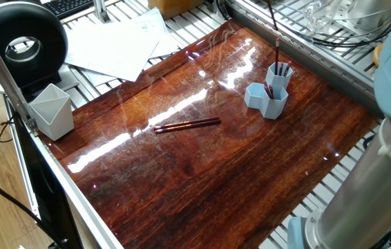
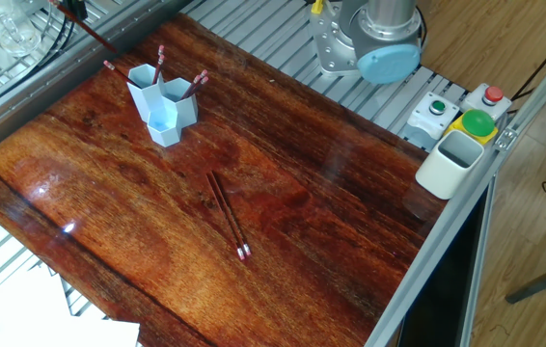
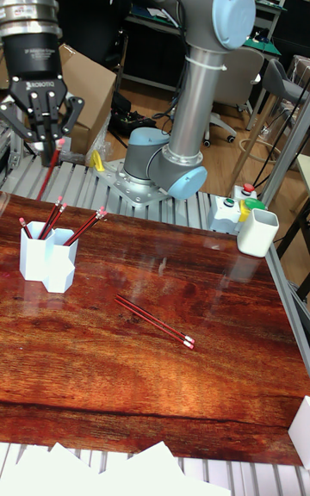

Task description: Put the pen into the pen holder

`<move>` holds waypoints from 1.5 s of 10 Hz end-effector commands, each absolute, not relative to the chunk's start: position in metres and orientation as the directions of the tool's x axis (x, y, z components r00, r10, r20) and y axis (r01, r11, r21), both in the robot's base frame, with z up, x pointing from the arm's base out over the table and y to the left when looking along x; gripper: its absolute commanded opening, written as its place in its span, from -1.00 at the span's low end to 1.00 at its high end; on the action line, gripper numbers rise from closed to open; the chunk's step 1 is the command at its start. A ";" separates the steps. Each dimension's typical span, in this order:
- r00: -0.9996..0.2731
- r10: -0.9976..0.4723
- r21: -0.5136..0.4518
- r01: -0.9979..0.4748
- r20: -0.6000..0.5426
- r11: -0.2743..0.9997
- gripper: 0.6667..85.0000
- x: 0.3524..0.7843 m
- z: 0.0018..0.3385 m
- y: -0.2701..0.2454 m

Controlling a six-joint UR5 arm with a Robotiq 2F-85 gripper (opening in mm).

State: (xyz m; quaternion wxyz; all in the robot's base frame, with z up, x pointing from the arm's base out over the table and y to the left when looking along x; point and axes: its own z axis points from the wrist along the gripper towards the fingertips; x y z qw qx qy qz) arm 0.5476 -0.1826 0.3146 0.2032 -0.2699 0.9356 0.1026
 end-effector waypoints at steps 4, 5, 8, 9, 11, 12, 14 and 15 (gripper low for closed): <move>-0.829 -0.348 0.064 -0.415 -0.439 0.908 -0.99 0.560 0.315 -0.201; -0.828 -0.344 0.075 -0.416 -0.443 0.906 -0.99 0.560 0.316 -0.198; -0.814 -0.340 0.119 -0.441 -0.471 0.890 -0.99 0.538 0.300 -0.202; -0.811 -0.326 0.123 -0.433 -0.486 0.893 -0.99 0.532 0.293 -0.201; -0.809 -0.294 0.126 -0.408 -0.510 0.904 -0.99 0.523 0.278 -0.194; -0.810 -0.299 0.117 -0.407 -0.505 0.906 -0.99 0.519 0.273 -0.196; -0.802 -0.304 0.118 -0.417 -0.514 0.901 -0.99 0.516 0.265 -0.198; -0.799 -0.298 0.119 -0.414 -0.523 0.902 -0.99 0.516 0.260 -0.197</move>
